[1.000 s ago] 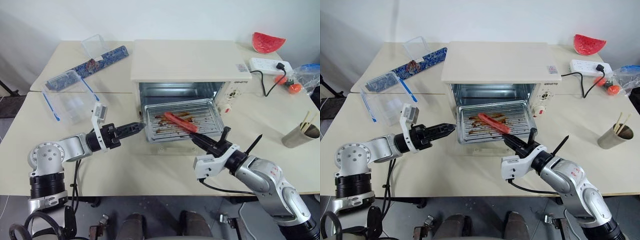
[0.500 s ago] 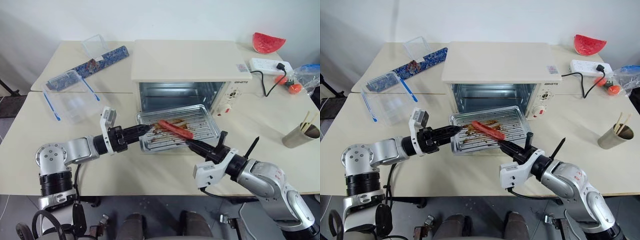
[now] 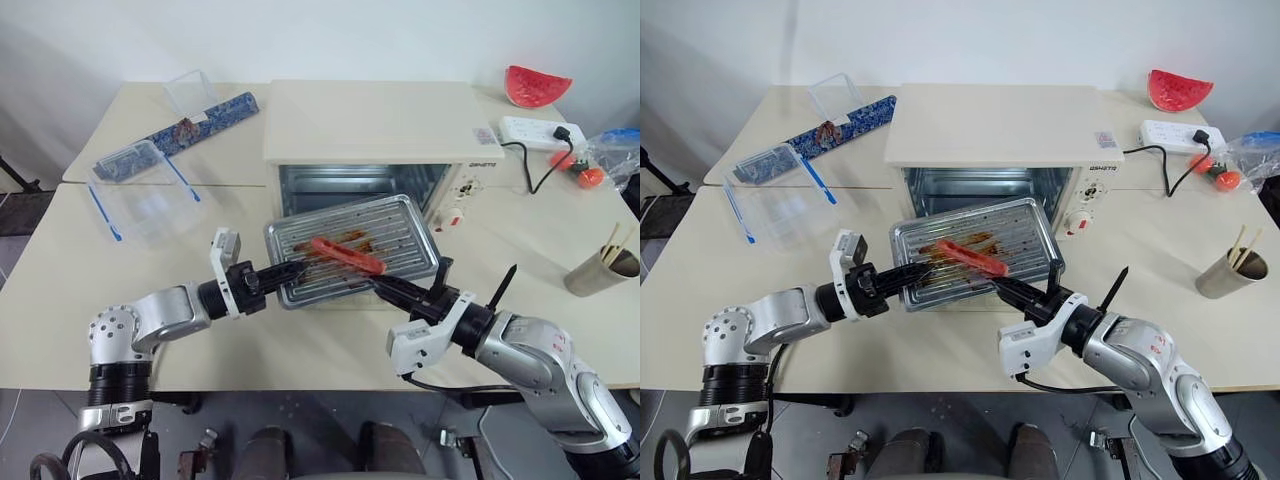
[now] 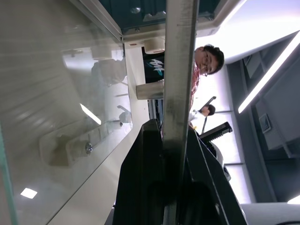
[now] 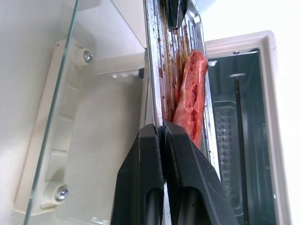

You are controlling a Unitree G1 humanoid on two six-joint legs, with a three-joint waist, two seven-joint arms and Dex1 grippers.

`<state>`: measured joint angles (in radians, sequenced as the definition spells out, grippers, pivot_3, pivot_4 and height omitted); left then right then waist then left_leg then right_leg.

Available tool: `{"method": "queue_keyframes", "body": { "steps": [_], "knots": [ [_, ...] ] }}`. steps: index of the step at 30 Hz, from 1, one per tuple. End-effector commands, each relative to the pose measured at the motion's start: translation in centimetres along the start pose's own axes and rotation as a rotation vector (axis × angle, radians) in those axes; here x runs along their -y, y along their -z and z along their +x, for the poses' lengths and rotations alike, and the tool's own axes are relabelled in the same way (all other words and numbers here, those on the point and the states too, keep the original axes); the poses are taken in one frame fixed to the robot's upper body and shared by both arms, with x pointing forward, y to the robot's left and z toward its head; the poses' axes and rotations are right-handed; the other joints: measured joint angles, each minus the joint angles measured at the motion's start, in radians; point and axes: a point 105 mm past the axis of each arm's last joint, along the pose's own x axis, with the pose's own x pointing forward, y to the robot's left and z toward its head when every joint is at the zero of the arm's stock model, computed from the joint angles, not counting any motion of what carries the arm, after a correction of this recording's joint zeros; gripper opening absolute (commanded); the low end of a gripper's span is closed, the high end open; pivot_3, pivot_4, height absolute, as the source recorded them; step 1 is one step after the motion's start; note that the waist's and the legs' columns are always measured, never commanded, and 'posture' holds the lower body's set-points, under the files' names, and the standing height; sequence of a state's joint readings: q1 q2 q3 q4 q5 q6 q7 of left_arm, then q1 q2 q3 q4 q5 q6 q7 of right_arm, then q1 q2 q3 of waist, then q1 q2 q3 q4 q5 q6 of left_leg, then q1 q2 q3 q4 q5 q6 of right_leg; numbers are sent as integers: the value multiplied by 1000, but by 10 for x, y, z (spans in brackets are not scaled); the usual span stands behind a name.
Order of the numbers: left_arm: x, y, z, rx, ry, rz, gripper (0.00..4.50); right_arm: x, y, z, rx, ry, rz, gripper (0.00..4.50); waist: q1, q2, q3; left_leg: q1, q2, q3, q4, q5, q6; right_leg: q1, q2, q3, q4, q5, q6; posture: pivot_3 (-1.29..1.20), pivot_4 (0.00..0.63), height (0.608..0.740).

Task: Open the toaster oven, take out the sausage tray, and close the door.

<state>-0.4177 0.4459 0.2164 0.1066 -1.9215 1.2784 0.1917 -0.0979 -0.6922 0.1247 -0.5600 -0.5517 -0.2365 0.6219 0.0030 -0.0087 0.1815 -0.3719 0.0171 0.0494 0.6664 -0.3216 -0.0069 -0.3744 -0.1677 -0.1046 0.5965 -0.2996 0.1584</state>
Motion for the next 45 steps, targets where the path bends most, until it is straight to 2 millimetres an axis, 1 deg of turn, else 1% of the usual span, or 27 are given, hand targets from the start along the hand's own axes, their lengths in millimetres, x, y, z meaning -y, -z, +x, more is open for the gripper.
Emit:
{"method": "queue_keyframes", "body": {
  "steps": [1, 3, 4, 7, 8, 9, 10, 11, 13, 16, 18, 19, 20, 22, 23, 25, 26, 28, 30, 31, 32, 37, 39, 40, 41, 43, 45],
  "knots": [
    [11, -3, 0, 33, 72, -10, 0, 12, -8, -3, 72, 35, 86, 547, 0, 0, 0, 0, 0, 0, 0, 0, 0, 0, 0, 0, 0, 0, 0, 0, 150, 740],
    [8, -6, -2, 65, 47, -15, 0, 14, -9, -5, 92, 32, 103, 1086, 0, 0, 0, 0, 0, 1, 0, 0, 0, 0, 0, 0, 0, 0, 0, 0, 150, 740],
    [7, -7, -3, 74, 38, -17, 0, 14, -9, -5, 98, 31, 111, 1475, 0, 0, 0, 0, 0, 0, 0, 0, 0, 0, 0, 0, 0, 0, 0, 0, 150, 740],
    [5, -14, -16, 127, 17, -14, 0, 11, -13, -12, 163, 9, 260, 2481, 0, 0, 0, 0, 0, 0, 0, 0, 0, 0, 0, 0, 0, 0, 0, 0, 150, 740],
    [5, -17, -23, 146, 12, -6, 0, 8, -16, -17, 201, -17, 322, 2793, 0, 0, 0, 0, 0, 0, -1, 0, 0, 0, 0, 0, 0, 0, 0, 0, 150, 740],
    [5, -18, -28, 156, 9, -1, 0, 5, -19, -21, 227, -36, 360, 3151, 0, 0, 0, 0, 0, 0, -1, 0, 0, 0, 0, 0, 0, 0, 0, 0, 150, 740],
    [5, -18, -33, 162, 7, 4, 0, 2, -21, -25, 253, -57, 403, 3393, 0, 0, 0, 0, 0, 0, -1, 0, 0, 0, 0, 0, -1, 0, 0, 0, 150, 740],
    [5, -17, -39, 159, 8, 12, 0, -1, -22, -29, 275, -80, 439, 3798, -2, 0, 0, 0, 0, 1, -1, 0, 0, 0, 0, 0, -1, 0, 0, 0, 150, 740],
    [5, -12, -52, 157, 15, 18, 0, -9, -21, -39, 294, -135, 488, 3798, -2, 0, 0, 0, 0, 1, -1, 0, 0, 0, 0, 0, -1, 0, 0, 0, 150, 740],
    [9, -4, -80, 170, 76, 9, 0, -14, -4, -49, 257, -151, 536, 3798, -4, 0, 0, 0, 0, 2, -1, 0, 1, 0, 0, 0, -1, 0, 0, 0, 150, 740],
    [8, 5, -108, 200, 98, -20, 0, -18, 14, -56, 211, -148, 552, 3798, -5, 0, 0, 1, 0, 2, -1, 0, 1, 0, 0, 0, -2, 0, 0, 0, 150, 740],
    [7, 14, -123, 202, 86, -37, 0, -20, 25, -59, 183, -137, 553, 3798, -8, 0, 0, 1, 1, 3, -1, 0, 1, 0, 0, 0, -2, 0, -1, 0, 150, 740],
    [8, 21, -132, 197, 78, -48, 0, -21, 32, -61, 167, -129, 553, 3798, -10, 0, 0, 1, 1, 3, -2, -1, 1, 0, 0, 1, -2, -1, -1, 0, 150, 740],
    [7, 32, -149, 220, 58, -79, 0, -23, 42, -63, 147, -122, 563, 3416, -8, 0, 0, 1, 1, 4, -2, -1, 1, -1, 0, 1, -2, -1, -2, 0, 150, 740],
    [6, 35, -153, 229, 52, -86, 0, -23, 44, -63, 145, -118, 564, 3155, -6, 0, 0, 1, 2, 4, -2, -1, 1, -1, 0, 2, -2, -1, -2, 0, 150, 740],
    [6, 39, -166, 284, 41, -97, 0, -22, 54, -63, 132, -96, 583, 2501, 3, 0, 0, 1, 2, 3, -1, -1, 1, 0, 0, 2, -3, -2, -3, 0, 150, 740],
    [5, 41, -173, 325, 34, -99, 0, -24, 62, -64, 112, -85, 609, 2126, 4, 0, 0, 1, 2, 2, 0, -2, 1, 0, 0, 2, -5, -2, -4, 0, 150, 740],
    [3, 45, -187, 419, 13, -96, 0, -33, 82, -67, 51, -87, 663, 1410, 1, -1, 0, 2, 2, -1, 0, -2, 1, 0, 0, 3, -5, -3, -5, 0, 150, 740],
    [3, 45, -192, 481, 19, -86, 0, -40, 92, -69, 30, -92, 704, 705, 0, 0, 0, 2, 3, -3, 0, -3, 1, 0, 0, 3, -5, -4, -7, 0, 150, 740],
    [2, 46, -194, 500, 16, -84, 0, -43, 97, -71, 14, -89, 729, 439, 1, 0, 0, 2, 3, -3, 0, -3, 1, 0, 0, 3, -5, -4, -8, 0, 150, 740],
    [2, 47, -194, 511, 12, -83, 0, -44, 100, -71, 4, -86, 745, 50, 0, 0, 0, 2, 3, -4, 0, -3, 1, -1, 0, 3, -5, -4, -8, 0, 150, 740],
    [-8, 46, -210, 702, -29, -78, 0, -54, 124, -72, -83, -54, 845, 20, -8, 1, -1, 2, 3, -3, 0, -3, 0, -1, 0, 3, -4, -5, -9, 0, 150, 740],
    [-12, 40, -212, 775, -39, -73, 0, -55, 132, -70, -114, -25, 912, 20, -9, 1, -1, 3, 4, -2, 0, -3, 0, -1, 0, 3, -3, -5, -9, 0, 150, 740],
    [-14, 34, -213, 826, -41, -65, 0, -56, 135, -67, -118, -5, 961, 20, -7, 1, -1, 3, 4, -2, 0, -3, 0, -1, 0, 3, -3, -5, -9, 0, 150, 740],
    [-16, 30, -213, 862, -42, -61, 0, -56, 137, -65, -117, 7, 993, 20, -6, 1, -1, 3, 4, -2, 0, -3, 0, -1, 0, 2, -3, -5, -9, 0, 150, 740],
    [-19, 24, -210, 903, -31, -70, 0, -60, 133, -58, -69, -10, 1026, 20, -2, 1, -1, 3, 4, -2, 1, -3, 0, -1, 0, 2, -2, -5, -9, 0, 150, 740],
    [-22, 23, -205, 900, -34, -86, 0, -60, 129, -52, -32, -18, 1028, 20, -1, 1, -1, 2, 3, 0, 3, -3, 0, 0, 0, 1, -2, -5, -9, 0, 150, 740]
  ]
}}
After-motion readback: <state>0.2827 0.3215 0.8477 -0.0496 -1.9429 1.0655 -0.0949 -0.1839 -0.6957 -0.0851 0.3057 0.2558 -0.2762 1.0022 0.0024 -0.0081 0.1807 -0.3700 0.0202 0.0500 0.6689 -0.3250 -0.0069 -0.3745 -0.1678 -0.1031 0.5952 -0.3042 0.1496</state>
